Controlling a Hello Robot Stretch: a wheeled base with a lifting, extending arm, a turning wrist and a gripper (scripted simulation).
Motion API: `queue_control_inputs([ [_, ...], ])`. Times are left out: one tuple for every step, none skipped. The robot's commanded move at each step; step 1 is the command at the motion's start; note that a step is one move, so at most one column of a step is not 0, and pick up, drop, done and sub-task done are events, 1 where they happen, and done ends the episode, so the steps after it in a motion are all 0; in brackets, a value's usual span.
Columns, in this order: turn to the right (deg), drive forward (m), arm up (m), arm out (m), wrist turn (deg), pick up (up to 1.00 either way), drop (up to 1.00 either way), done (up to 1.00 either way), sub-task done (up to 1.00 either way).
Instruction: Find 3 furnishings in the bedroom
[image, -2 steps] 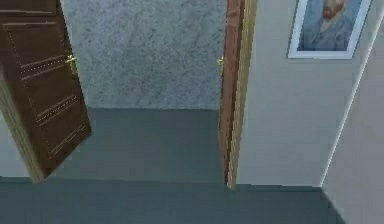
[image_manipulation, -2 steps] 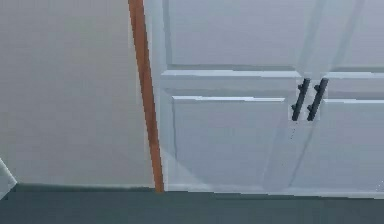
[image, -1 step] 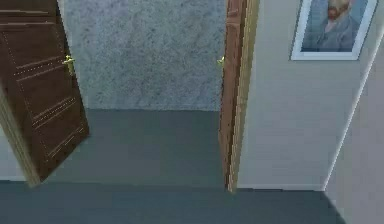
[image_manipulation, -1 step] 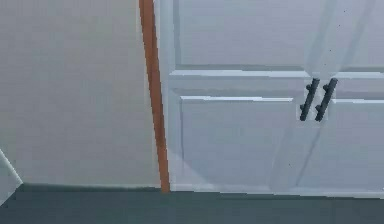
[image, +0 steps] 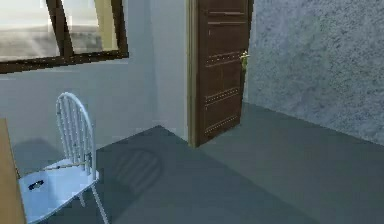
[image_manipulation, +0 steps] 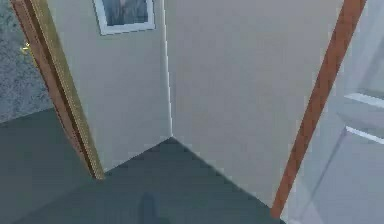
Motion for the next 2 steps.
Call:
queue_control_inputs([
  [-39.0, 0.0, 0.0, 0.0, 0.0, 0.0, 0.0, 0.0, 0.0],
  [0.0, 0.0, 0.0, 0.0, 0.0, 0.0, 0.0, 1.0, 0.0],
])
